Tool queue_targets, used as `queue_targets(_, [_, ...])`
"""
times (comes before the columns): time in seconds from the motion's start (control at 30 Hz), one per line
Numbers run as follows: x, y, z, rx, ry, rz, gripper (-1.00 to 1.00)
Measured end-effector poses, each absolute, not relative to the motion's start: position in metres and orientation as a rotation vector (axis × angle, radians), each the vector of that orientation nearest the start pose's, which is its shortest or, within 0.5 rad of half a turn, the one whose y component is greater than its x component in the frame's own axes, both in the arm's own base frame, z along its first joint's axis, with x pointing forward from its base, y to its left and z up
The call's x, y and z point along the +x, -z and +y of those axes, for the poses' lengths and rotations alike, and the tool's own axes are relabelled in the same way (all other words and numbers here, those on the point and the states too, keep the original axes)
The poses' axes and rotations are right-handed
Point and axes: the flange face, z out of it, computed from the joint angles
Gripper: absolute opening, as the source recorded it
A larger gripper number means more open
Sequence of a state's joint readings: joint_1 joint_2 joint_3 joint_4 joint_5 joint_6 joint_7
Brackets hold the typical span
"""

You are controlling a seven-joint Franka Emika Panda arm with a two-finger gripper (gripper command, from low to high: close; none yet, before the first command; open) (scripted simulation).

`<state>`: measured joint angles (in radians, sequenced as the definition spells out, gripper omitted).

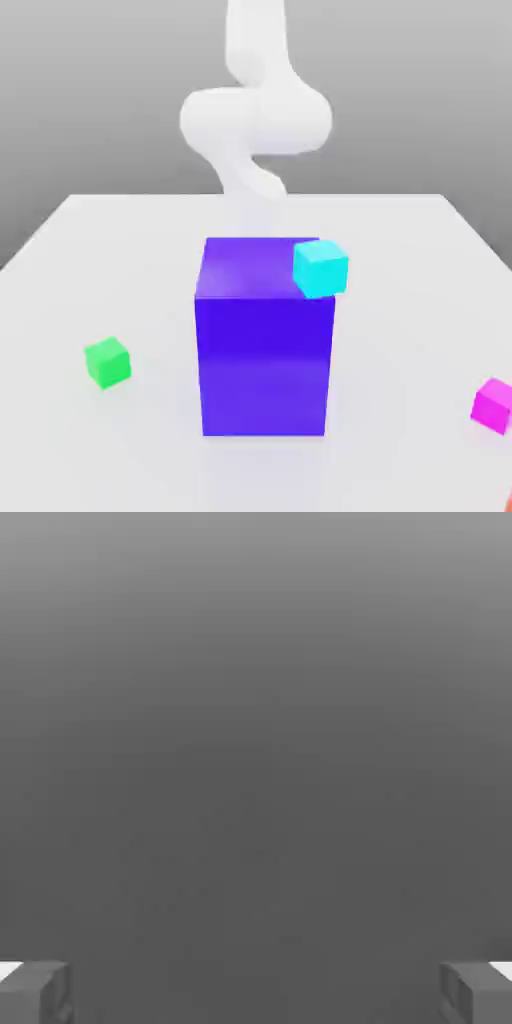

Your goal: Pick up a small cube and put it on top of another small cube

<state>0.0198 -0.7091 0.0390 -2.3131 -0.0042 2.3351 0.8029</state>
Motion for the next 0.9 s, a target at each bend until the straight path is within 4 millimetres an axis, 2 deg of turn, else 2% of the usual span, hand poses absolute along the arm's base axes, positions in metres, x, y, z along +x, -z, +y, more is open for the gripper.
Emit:
queue_targets(0.1, [0.414, -0.626, 0.064, -2.626, 0.867, 0.909, 0.0])
queue_targets(0.2, [0.437, -0.576, 0.102, -2.721, 0.775, 0.828, 0.0])
queue_targets(0.33, [0.455, -0.504, 0.153, -2.836, 0.647, 0.705, 0.0])
queue_targets(0.43, [0.457, -0.448, 0.192, -2.914, 0.546, 0.602, 0.0])
queue_targets(0.53, [0.449, -0.392, 0.228, -2.982, 0.44, 0.493, 0.0])
queue_targets(0.67, [0.418, -0.317, 0.284, -3.059, 0.289, 0.3, 0.0])
queue_targets(0.9, [0.353, -0.196, 0.333, -3.136, 0.024, 0.067, 0.0])
